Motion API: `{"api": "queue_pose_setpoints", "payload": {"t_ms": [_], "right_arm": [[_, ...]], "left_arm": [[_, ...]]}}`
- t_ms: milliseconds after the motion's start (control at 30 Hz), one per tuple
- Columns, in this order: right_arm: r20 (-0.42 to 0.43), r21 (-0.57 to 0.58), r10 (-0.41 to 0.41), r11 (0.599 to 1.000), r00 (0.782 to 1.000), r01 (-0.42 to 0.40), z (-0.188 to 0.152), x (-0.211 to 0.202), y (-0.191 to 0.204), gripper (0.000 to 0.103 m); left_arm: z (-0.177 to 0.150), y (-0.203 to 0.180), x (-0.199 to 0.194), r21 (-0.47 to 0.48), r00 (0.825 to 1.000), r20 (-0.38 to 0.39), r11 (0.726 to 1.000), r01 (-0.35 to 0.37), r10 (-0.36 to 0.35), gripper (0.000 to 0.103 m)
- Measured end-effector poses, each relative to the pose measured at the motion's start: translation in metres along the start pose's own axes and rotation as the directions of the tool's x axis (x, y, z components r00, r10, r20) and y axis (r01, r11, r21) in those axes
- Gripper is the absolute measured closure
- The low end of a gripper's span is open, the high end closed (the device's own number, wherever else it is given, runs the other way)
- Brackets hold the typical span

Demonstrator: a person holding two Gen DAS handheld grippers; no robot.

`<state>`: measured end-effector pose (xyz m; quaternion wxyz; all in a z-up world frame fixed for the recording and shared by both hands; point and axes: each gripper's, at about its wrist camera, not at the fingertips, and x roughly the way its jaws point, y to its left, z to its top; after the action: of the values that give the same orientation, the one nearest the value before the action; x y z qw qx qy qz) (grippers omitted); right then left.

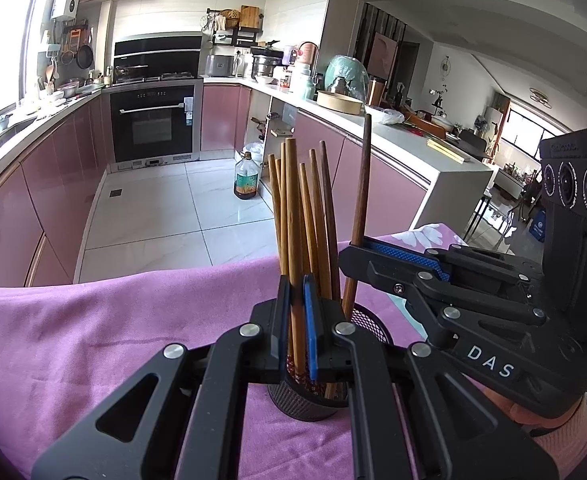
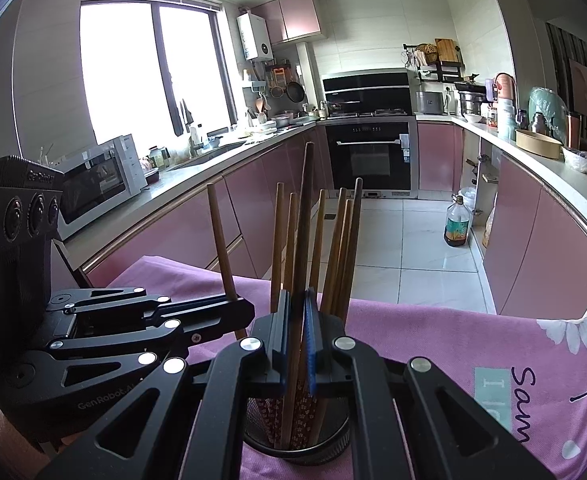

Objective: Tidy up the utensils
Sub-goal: 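Lower the left tool's chopstick into the mesh cup while the right tool inserts its own, then open the left tool and pull back from the cup while the right tool releases too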

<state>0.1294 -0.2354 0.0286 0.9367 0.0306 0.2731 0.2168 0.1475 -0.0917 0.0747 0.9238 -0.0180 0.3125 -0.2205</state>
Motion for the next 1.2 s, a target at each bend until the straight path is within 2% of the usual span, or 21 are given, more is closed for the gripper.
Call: {"api": "queue_pose_setpoints", "payload": {"t_ms": [1000, 1100, 1200], "right_arm": [[-0.012, 0.019, 0.003, 1.0, 1.0, -0.003, -0.002, 0.007, -0.003, 0.096], [-0.01, 0.019, 0.004, 1.0, 1.0, -0.004, -0.003, 0.006, -0.002, 0.096], [-0.008, 0.021, 0.002, 1.0, 1.0, -0.001, -0.004, 0.004, -0.004, 0.094]], "left_arm": [[-0.011, 0.012, 0.027, -0.023, 1.0, -0.022, 1.0, 0.004, -0.005, 0.095], [-0.013, 0.014, 0.026, -0.026, 1.0, -0.015, 1.0, 0.005, -0.006, 0.092], [-0.012, 0.015, 0.019, -0.02, 1.0, 0.002, 1.0, -0.006, 0.006, 0.082]]}}
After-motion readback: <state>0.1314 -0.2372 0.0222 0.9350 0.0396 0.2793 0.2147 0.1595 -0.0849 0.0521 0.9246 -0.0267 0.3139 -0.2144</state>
